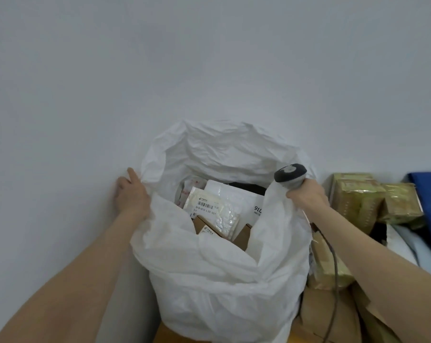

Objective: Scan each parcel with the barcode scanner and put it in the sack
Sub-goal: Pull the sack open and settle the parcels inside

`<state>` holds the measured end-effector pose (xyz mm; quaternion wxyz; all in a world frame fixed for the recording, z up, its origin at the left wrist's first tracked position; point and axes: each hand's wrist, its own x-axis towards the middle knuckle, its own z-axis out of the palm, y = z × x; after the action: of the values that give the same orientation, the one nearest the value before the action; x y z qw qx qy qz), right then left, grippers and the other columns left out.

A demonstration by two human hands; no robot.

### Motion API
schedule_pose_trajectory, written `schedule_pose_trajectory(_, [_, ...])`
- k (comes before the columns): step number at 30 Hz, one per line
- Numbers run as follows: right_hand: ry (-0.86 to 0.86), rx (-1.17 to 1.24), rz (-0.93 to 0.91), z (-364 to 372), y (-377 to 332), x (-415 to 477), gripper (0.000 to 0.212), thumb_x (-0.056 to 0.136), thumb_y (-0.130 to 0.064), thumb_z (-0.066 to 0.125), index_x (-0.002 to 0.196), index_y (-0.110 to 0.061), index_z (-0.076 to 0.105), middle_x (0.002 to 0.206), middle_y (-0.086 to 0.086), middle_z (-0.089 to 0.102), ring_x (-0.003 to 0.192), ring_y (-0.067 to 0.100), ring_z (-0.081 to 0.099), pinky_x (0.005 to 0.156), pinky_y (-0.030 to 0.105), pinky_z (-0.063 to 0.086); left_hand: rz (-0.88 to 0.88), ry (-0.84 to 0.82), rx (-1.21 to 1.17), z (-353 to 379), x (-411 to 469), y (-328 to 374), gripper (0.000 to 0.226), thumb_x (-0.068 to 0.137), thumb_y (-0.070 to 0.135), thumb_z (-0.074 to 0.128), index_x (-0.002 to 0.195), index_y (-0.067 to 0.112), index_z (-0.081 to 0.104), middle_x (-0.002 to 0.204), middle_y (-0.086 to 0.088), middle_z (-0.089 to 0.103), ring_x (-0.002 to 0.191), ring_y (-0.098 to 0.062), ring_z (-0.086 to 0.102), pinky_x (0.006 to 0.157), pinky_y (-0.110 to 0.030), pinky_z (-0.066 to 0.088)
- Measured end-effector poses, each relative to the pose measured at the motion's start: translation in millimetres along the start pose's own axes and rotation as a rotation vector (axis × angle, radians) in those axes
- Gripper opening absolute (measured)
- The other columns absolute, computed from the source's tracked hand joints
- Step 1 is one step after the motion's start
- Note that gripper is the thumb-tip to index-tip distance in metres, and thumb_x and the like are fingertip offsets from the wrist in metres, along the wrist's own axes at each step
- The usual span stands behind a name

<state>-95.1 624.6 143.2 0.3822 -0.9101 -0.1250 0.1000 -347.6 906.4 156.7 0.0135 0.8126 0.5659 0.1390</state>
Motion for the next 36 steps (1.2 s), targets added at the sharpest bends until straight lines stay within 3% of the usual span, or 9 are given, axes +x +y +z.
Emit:
schedule_pose_trajectory(4, [-0.052, -0.005, -0.128, -34.4, -28.7, 1.0, 0.035, 0.083, -0.033, 0.068, 0.108, -0.009, 0.060, 0.109, 0.016, 0.058, 0.097, 0.032, 0.060, 0.086, 0.044, 0.053, 0.353, 0.261, 0.113, -44.6, 0.8, 55.9, 0.076, 0.082, 0.020, 0.062, 0.148, 0.005, 0.025, 0.148, -0.019, 0.028, 0.138, -0.034, 0.025, 0.110, -0.044, 0.025])
schedule_pose_trajectory(7, [-0.057, 0.004, -0.271, -62.2, -62.1, -8.3, 0.022, 0.078, -0.029, 0.070, 0.088, -0.014, 0.058, 0.092, 0.011, 0.060, 0.083, 0.028, 0.060, 0.070, 0.036, 0.049, 0.588, -0.015, -0.009, -49.4, -22.4, 101.4, 0.054, 0.085, 0.021, 0.062, 0.135, 0.009, 0.047, 0.137, -0.015, 0.040, 0.124, -0.033, 0.044, 0.100, -0.042, 0.042])
schedule_pose_trajectory(11, [-0.298, 0.292, -0.283, -44.0, -110.5, -28.0, 0.028, 0.081, -0.007, 0.072, 0.106, 0.001, 0.063, 0.073, 0.011, 0.059, 0.057, 0.020, 0.057, 0.055, 0.031, 0.048, 0.767, -0.430, 0.142, 2.2, -61.7, 133.3, 0.061, 0.093, 0.024, 0.060, 0.145, 0.008, 0.032, 0.147, -0.015, 0.029, 0.128, -0.033, 0.043, 0.103, -0.043, 0.040])
schedule_pose_trajectory(13, [-0.402, 0.303, -0.255, -15.4, -125.0, -33.5, 0.033, 0.083, -0.006, 0.071, 0.112, 0.004, 0.060, 0.072, 0.013, 0.059, 0.058, 0.020, 0.057, 0.059, 0.033, 0.049, 0.780, -0.502, 0.204, 38.9, -73.7, 132.6, 0.069, 0.092, 0.028, 0.060, 0.148, 0.009, 0.023, 0.151, -0.015, 0.024, 0.137, -0.033, 0.031, 0.108, -0.049, 0.034])
schedule_pose_trajectory(17, [-0.433, 0.179, -0.147, 46.5, -105.9, -30.1, 0.032, 0.085, -0.012, 0.070, 0.112, -0.002, 0.057, 0.100, 0.013, 0.060, 0.085, 0.024, 0.057, 0.069, 0.034, 0.052, 0.707, -0.513, 0.383, 96.4, -72.6, 108.1, 0.084, 0.091, 0.054, 0.051, 0.153, 0.027, 0.000, 0.161, -0.003, -0.006, 0.147, -0.035, 0.001, 0.108, -0.068, 0.014])
schedule_pose_trajectory(20, [-0.375, 0.140, -0.100, 79.4, -70.0, -17.9, 0.016, 0.085, -0.012, 0.066, 0.096, -0.004, 0.056, 0.088, 0.010, 0.057, 0.085, 0.026, 0.058, 0.075, 0.042, 0.054, 0.677, -0.517, 0.379, 116.9, -56.3, 92.5, 0.087, 0.090, 0.061, 0.045, 0.152, 0.034, -0.010, 0.161, 0.001, -0.018, 0.147, -0.034, -0.009, 0.108, -0.069, 0.007])
schedule_pose_trajectory(26, [-0.286, 0.074, 0.007, 102.4, -27.2, 10.6, 0.019, 0.084, -0.021, 0.069, 0.085, -0.007, 0.056, 0.090, 0.011, 0.058, 0.085, 0.026, 0.057, 0.057, 0.027, 0.039, 0.531, -0.557, 0.277, 126.6, -15.8, 77.9, 0.082, 0.091, 0.065, 0.042, 0.152, 0.039, -0.006, 0.161, 0.002, -0.019, 0.148, -0.034, -0.005, 0.111, -0.065, 0.010])
schedule_pose_trajectory(29, [-0.293, 0.026, 0.062, 101.6, -14.8, 20.4, 0.036, 0.083, -0.030, 0.075, 0.099, -0.002, 0.060, 0.102, 0.015, 0.060, 0.096, 0.029, 0.059, 0.068, 0.031, 0.042, 0.537, -0.562, 0.219, 126.7, -12.6, 74.9, 0.085, 0.088, 0.070, 0.041, 0.153, 0.038, -0.005, 0.161, 0.000, -0.017, 0.148, -0.034, -0.005, 0.114, -0.061, 0.010])
schedule_pose_trajectory(36, [-0.380, 0.166, -0.048, 72.1, -67.3, 9.5, 0.033, 0.084, -0.008, 0.071, 0.112, -0.004, 0.053, 0.100, 0.011, 0.055, 0.094, 0.028, 0.055, 0.061, 0.029, 0.045, 0.693, -0.337, 0.229, 100.3, -30.9, 75.5, 0.095, 0.080, 0.068, 0.057, 0.152, 0.025, 0.014, 0.161, -0.009, 0.001, 0.147, -0.028, 0.005, 0.115, -0.054, 0.014])
